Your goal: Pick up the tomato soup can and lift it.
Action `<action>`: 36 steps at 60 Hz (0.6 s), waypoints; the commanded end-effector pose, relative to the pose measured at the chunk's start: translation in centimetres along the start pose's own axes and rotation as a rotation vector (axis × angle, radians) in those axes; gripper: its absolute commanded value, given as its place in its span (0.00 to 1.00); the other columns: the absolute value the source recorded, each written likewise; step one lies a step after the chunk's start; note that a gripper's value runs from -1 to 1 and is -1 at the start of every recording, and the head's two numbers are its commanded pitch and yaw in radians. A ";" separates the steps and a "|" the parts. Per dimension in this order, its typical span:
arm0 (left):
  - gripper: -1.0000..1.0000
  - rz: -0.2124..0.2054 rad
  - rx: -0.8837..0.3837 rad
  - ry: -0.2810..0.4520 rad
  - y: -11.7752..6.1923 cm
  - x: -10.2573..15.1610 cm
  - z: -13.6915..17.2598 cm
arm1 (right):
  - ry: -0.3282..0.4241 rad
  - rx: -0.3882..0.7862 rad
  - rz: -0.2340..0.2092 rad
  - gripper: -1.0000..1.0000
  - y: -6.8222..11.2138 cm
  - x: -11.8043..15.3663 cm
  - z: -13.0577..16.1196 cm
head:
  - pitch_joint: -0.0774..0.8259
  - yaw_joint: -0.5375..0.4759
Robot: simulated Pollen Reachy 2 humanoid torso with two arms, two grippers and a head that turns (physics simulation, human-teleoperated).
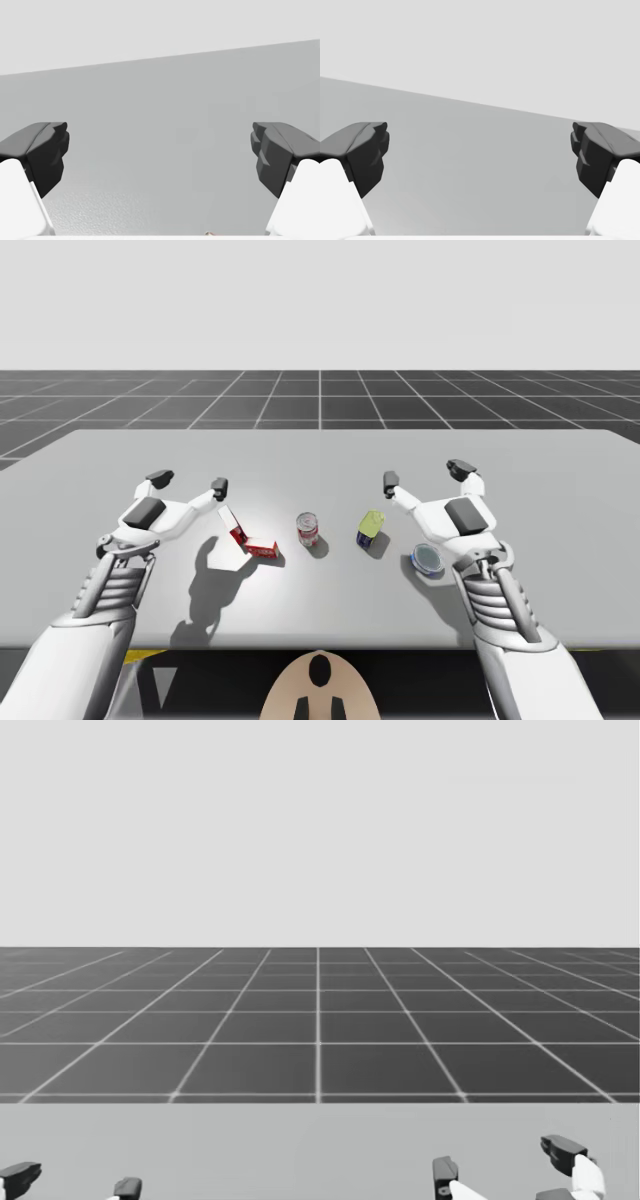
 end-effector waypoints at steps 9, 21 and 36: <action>0.00 -0.001 -0.006 -0.002 -0.2 0.1 0.1 | -0.003 -0.006 -0.009 0.00 0.3 0.2 0.0 | 0.11 0.53; 0.00 -0.002 -0.008 -0.003 -0.2 0.1 0.2 | 0.011 -0.025 0.004 0.00 0.2 0.0 -0.2 | 0.23 0.54; 0.00 -0.010 -0.012 -0.007 -0.2 0.1 0.2 | 0.022 -0.028 0.015 0.00 0.3 -0.2 -0.3 | 0.44 0.54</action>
